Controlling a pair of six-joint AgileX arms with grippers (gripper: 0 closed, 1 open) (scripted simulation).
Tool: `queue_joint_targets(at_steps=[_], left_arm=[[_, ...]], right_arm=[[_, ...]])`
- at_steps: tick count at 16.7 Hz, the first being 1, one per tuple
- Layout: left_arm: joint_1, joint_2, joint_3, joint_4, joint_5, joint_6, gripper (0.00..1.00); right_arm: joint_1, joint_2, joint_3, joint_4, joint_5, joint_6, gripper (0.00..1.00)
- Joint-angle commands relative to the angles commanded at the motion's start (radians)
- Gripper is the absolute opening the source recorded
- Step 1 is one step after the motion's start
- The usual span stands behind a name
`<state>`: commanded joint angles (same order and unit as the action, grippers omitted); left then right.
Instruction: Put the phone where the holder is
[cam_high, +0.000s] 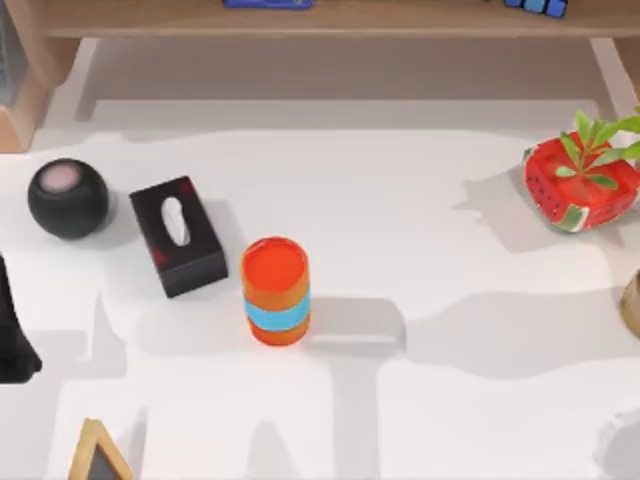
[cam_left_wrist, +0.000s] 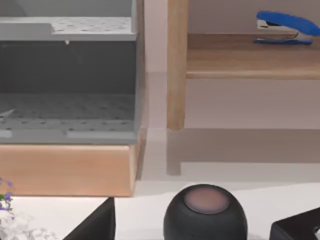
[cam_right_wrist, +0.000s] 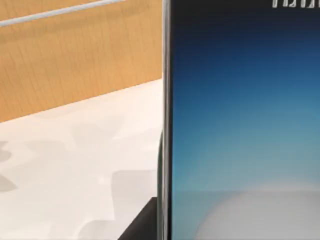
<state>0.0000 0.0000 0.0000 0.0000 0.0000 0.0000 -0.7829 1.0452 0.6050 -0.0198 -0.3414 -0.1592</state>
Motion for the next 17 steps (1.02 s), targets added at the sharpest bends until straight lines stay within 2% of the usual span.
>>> queue_joint_targets(at_steps=[8, 17], left_arm=[[0.000, 0.000, 0.000, 0.000, 0.000, 0.000, 1.00], [0.000, 0.000, 0.000, 0.000, 0.000, 0.000, 1.00]], right_arm=[[0.018, 0.003, -0.013, 0.010, -0.002, 0.006, 0.00], [0.061, 0.202, 0.026, 0.190, 0.057, 0.038, 0.00]])
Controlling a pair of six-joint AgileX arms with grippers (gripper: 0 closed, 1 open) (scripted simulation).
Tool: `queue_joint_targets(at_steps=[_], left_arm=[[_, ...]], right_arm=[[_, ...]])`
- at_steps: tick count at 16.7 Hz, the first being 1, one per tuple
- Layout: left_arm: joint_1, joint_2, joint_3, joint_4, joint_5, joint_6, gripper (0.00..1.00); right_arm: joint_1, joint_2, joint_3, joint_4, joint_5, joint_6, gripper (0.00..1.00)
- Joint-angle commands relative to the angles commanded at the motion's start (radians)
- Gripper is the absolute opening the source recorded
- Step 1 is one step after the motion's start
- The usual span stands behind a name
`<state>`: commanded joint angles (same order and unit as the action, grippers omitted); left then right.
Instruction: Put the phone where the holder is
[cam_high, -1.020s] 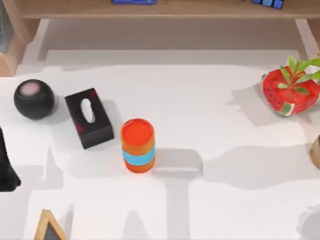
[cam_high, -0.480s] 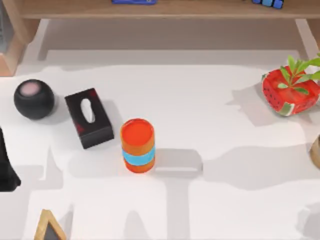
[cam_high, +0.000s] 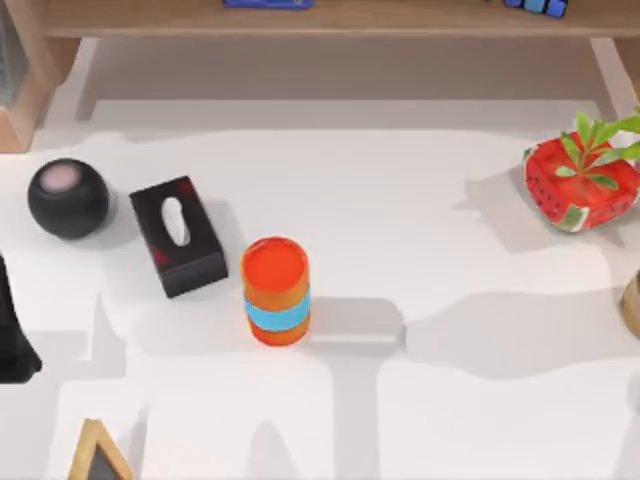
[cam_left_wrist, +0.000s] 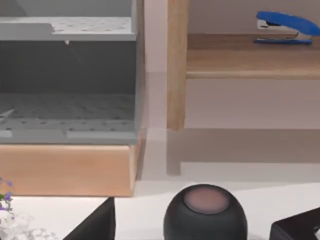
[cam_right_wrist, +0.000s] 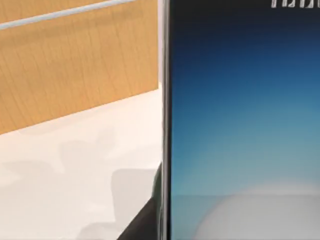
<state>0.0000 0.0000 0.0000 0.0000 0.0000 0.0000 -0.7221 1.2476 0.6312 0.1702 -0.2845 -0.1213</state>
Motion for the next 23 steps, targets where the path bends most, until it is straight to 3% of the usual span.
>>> queue_joint_targets(at_steps=[6, 19, 23], left_arm=[[0.000, 0.000, 0.000, 0.000, 0.000, 0.000, 1.00], [0.000, 0.000, 0.000, 0.000, 0.000, 0.000, 1.00], [0.000, 0.000, 0.000, 0.000, 0.000, 0.000, 1.00]], right_arm=[[0.007, 0.030, 0.010, 0.016, 0.006, -0.003, 0.00], [0.007, 0.030, 0.010, 0.016, 0.006, -0.003, 0.98], [0.007, 0.030, 0.010, 0.016, 0.006, -0.003, 1.00]])
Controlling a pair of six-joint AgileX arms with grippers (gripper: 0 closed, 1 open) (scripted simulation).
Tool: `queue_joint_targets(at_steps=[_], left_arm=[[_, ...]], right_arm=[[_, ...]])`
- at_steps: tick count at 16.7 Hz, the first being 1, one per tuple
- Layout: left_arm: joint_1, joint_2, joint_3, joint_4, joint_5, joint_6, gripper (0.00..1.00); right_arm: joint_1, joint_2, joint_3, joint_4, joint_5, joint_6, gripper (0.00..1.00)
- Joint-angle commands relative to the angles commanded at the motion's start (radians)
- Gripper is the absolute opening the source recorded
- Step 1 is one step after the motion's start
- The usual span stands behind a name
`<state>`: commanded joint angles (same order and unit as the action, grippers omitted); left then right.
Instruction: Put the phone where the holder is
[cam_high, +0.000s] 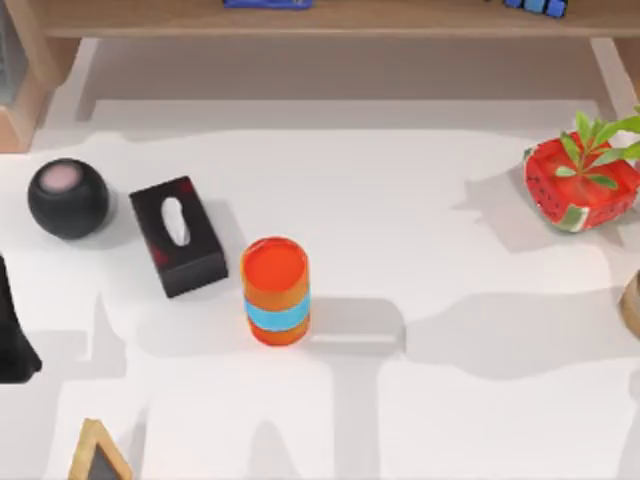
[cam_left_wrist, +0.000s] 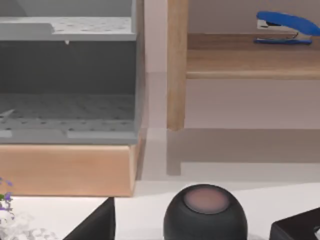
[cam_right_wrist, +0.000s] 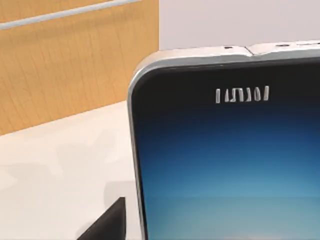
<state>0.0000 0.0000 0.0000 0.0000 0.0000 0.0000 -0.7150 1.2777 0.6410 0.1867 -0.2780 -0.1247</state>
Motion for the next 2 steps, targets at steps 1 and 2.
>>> queue_joint_targets(at_steps=[1, 2], left_arm=[[0.000, 0.000, 0.000, 0.000, 0.000, 0.000, 1.00], [0.000, 0.000, 0.000, 0.000, 0.000, 0.000, 1.00]], right_arm=[[0.000, 0.000, 0.000, 0.000, 0.000, 0.000, 1.00], [0.000, 0.000, 0.000, 0.000, 0.000, 0.000, 1.00]])
